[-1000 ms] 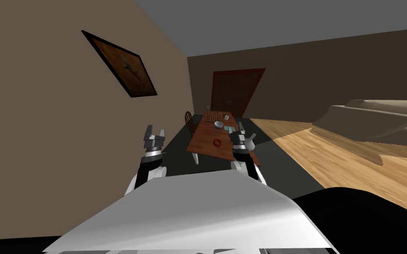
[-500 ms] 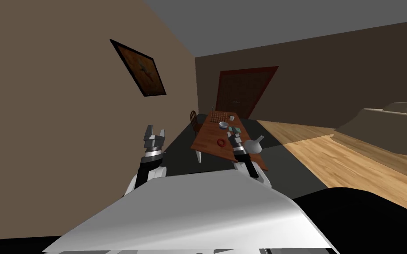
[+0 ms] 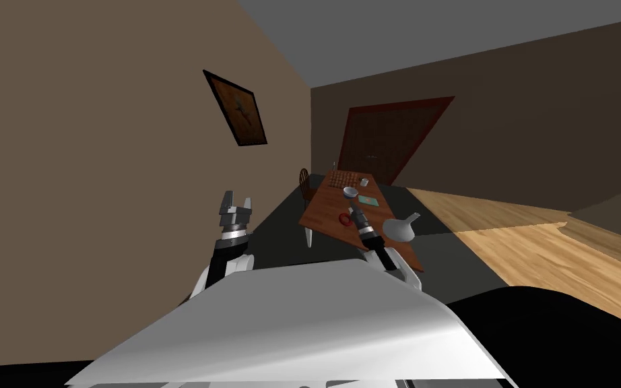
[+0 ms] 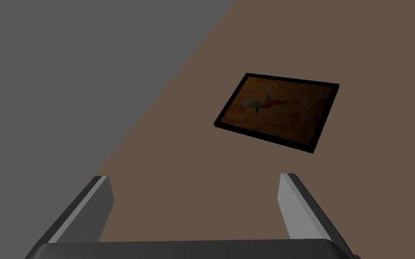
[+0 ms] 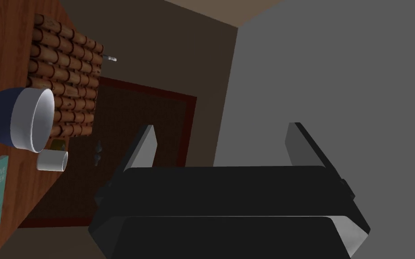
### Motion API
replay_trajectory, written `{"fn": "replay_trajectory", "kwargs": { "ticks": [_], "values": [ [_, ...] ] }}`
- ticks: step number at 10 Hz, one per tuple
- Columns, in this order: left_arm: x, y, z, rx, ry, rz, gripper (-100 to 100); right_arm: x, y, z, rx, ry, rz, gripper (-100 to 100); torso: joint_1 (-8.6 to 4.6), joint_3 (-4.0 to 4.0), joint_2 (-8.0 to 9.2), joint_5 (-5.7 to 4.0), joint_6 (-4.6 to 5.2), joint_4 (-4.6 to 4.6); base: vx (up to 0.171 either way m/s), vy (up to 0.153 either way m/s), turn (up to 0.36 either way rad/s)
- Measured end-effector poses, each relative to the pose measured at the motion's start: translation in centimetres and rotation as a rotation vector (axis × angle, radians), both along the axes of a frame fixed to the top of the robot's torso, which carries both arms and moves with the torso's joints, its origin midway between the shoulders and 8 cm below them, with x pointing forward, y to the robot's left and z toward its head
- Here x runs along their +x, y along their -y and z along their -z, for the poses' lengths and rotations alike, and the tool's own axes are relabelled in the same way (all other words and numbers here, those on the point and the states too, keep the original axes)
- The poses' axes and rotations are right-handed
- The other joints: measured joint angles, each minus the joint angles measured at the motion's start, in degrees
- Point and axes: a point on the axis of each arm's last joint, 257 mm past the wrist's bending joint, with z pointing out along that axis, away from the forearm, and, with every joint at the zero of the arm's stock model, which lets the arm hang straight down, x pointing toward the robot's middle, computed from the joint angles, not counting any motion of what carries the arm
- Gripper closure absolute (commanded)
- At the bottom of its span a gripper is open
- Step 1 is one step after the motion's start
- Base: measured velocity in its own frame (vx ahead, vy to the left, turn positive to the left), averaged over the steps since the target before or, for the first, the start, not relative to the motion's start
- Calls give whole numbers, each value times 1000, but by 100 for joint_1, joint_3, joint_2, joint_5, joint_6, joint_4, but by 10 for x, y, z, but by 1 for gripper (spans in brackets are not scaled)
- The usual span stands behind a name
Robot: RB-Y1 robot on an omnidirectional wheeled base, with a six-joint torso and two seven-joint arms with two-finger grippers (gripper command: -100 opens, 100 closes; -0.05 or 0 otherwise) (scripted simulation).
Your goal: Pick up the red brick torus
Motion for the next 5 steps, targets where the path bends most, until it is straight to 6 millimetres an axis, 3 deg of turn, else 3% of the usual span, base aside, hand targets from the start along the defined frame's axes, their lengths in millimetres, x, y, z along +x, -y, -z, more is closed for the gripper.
{"fn": "replay_trajectory", "kwargs": {
  "ticks": [5],
  "values": [
    [0, 0, 0, 0, 0, 0, 0, 4, 28, 48, -184, -107, 17, -100, -7, 0, -1, -1, 5, 0, -22, 31, 170]
  ]
}}
